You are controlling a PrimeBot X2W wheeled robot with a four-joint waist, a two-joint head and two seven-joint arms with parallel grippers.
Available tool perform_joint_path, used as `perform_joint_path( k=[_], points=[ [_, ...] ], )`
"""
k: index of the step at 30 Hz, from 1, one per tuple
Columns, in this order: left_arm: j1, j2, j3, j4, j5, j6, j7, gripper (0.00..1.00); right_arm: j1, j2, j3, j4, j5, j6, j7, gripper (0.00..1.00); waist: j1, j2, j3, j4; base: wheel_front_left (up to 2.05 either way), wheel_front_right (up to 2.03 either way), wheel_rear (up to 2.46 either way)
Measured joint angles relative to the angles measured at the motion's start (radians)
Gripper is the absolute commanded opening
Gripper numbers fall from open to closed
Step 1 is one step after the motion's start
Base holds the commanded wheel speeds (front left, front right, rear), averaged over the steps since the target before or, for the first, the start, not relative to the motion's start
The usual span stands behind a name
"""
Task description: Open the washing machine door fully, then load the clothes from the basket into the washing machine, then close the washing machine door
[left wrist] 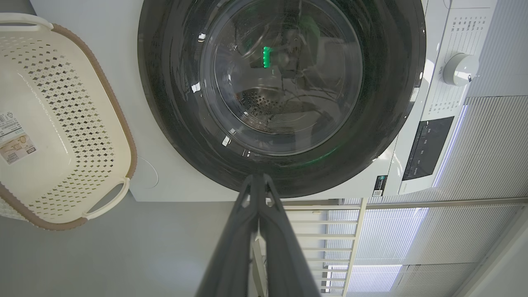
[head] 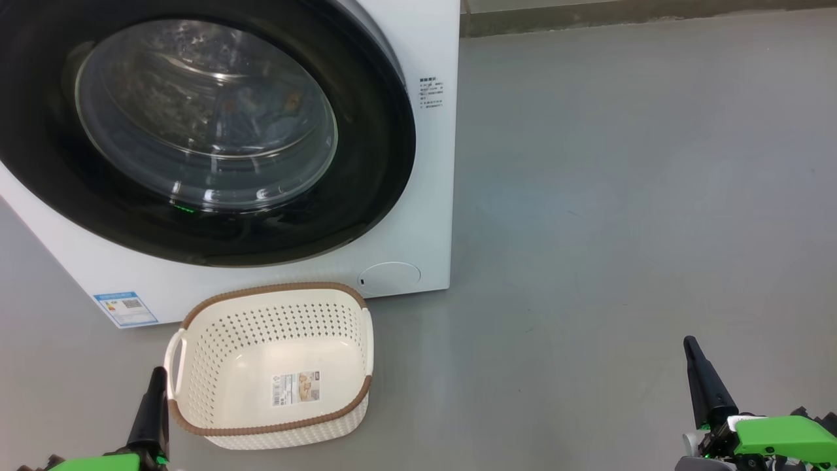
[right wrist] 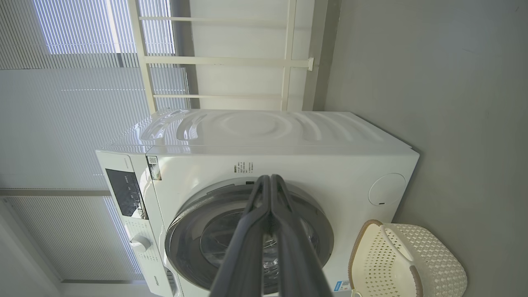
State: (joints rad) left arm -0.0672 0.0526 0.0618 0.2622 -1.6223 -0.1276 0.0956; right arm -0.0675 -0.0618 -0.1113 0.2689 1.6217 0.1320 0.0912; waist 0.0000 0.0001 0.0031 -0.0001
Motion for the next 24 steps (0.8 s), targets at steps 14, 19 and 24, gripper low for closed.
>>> perform_joint_path(
  k=[14,19,24],
  points=[
    [0.000,-0.001,0.002,0.000,0.000,0.000,0.000,0.00,0.000,0.002,-0.002,0.000,0.000,0.000,0.004,0.00,0.0000,0.0000,0.000,0.000,0.00,0.00,0.00],
    [0.000,-0.002,0.003,0.000,0.000,0.000,0.000,0.00,0.000,0.003,-0.002,0.000,0.000,0.000,0.004,0.00,0.0000,0.0000,0.000,0.000,0.00,0.00,0.00],
    [0.000,-0.002,0.004,0.000,0.000,0.000,0.001,0.00,0.000,0.003,-0.003,0.000,0.000,0.000,0.004,0.00,0.0000,0.0000,0.000,0.000,0.00,0.00,0.00]
  ],
)
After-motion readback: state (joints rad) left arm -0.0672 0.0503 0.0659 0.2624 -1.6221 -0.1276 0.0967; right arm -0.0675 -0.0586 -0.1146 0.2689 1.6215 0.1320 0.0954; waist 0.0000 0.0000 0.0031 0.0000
